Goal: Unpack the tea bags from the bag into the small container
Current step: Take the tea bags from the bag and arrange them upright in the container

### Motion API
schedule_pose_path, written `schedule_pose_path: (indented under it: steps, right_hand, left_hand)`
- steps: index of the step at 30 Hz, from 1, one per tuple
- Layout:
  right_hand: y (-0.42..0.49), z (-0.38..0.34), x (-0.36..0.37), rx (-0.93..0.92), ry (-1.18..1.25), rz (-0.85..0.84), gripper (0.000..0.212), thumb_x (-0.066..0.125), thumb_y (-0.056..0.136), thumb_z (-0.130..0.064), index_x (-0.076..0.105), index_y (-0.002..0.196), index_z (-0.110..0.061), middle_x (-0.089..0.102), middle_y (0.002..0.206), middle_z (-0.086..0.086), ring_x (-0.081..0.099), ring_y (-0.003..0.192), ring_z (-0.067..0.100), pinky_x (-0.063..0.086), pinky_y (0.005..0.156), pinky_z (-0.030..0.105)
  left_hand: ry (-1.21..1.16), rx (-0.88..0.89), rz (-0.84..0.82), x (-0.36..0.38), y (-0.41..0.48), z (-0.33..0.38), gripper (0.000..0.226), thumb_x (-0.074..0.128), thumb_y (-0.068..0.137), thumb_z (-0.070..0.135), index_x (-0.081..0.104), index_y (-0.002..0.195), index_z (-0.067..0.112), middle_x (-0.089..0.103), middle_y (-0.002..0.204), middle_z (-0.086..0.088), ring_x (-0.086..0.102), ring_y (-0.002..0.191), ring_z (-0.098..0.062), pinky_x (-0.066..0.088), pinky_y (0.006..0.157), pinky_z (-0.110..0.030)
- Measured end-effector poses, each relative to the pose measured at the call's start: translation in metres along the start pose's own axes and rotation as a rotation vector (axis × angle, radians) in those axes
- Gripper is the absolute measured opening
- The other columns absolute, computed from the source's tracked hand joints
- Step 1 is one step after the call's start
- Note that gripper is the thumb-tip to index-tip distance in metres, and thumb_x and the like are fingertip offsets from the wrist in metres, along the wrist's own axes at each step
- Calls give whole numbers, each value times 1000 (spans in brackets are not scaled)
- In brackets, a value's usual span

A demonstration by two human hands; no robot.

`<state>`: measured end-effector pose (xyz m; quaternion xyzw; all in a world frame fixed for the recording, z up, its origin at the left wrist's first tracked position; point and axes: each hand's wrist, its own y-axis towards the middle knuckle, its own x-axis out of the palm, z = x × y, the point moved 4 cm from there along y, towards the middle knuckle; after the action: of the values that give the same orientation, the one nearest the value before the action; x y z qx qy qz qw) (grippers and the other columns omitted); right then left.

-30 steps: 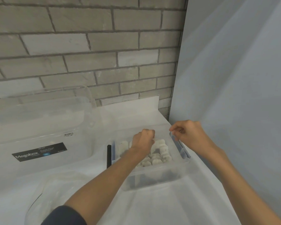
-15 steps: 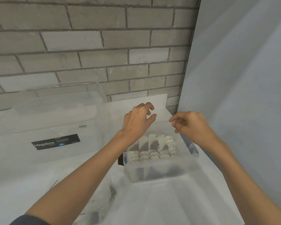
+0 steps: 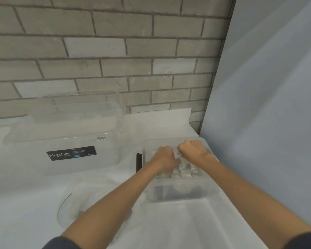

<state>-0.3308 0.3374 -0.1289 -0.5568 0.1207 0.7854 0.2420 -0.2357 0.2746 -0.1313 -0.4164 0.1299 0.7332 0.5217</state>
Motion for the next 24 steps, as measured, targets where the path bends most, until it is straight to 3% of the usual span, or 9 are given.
schedule_pose_path:
  steps: [5,8,13,19,24]
  right_hand:
    - [1,2,-2,2,-24,22,27,45,92,0,58,115,-6,61,118,15,60,109,34,44,82,37]
    - [-2,6,-6,14,-39,64,26,45,89,3,58,111,-4,63,113,14,62,103,32,37,71,33]
    - [-2,3,-4,-6,-38,59,23,50,89,2,55,111,-4,63,112,14,63,103,32,32,68,32]
    - [-4,2,-3,13,-8,55,23,49,90,1,57,110,-6,63,111,14,63,101,32,34,69,32]
    - [-8,8,-6,23,57,16,11,49,90,-3,43,88,-12,62,109,15,62,100,34,33,68,32]
  left_hand:
    - [76,-83,-26,27,23,-6,26,65,84,21,52,64,12,57,50,1,52,40,-8,50,55,-24]
    - [50,-111,-31,35,33,-9,25,67,84,22,53,66,11,59,52,0,54,40,-9,52,56,-24]
    - [59,-113,-34,39,38,-8,25,64,88,21,53,67,12,60,59,-1,53,40,-7,48,49,-20]
    - [103,-103,-32,38,38,-8,24,64,86,16,52,66,12,60,57,-2,54,42,-10,57,64,-28]
    - [66,-80,-19,27,30,-8,9,60,84,8,62,76,5,62,61,-5,66,58,-17,60,74,-34]
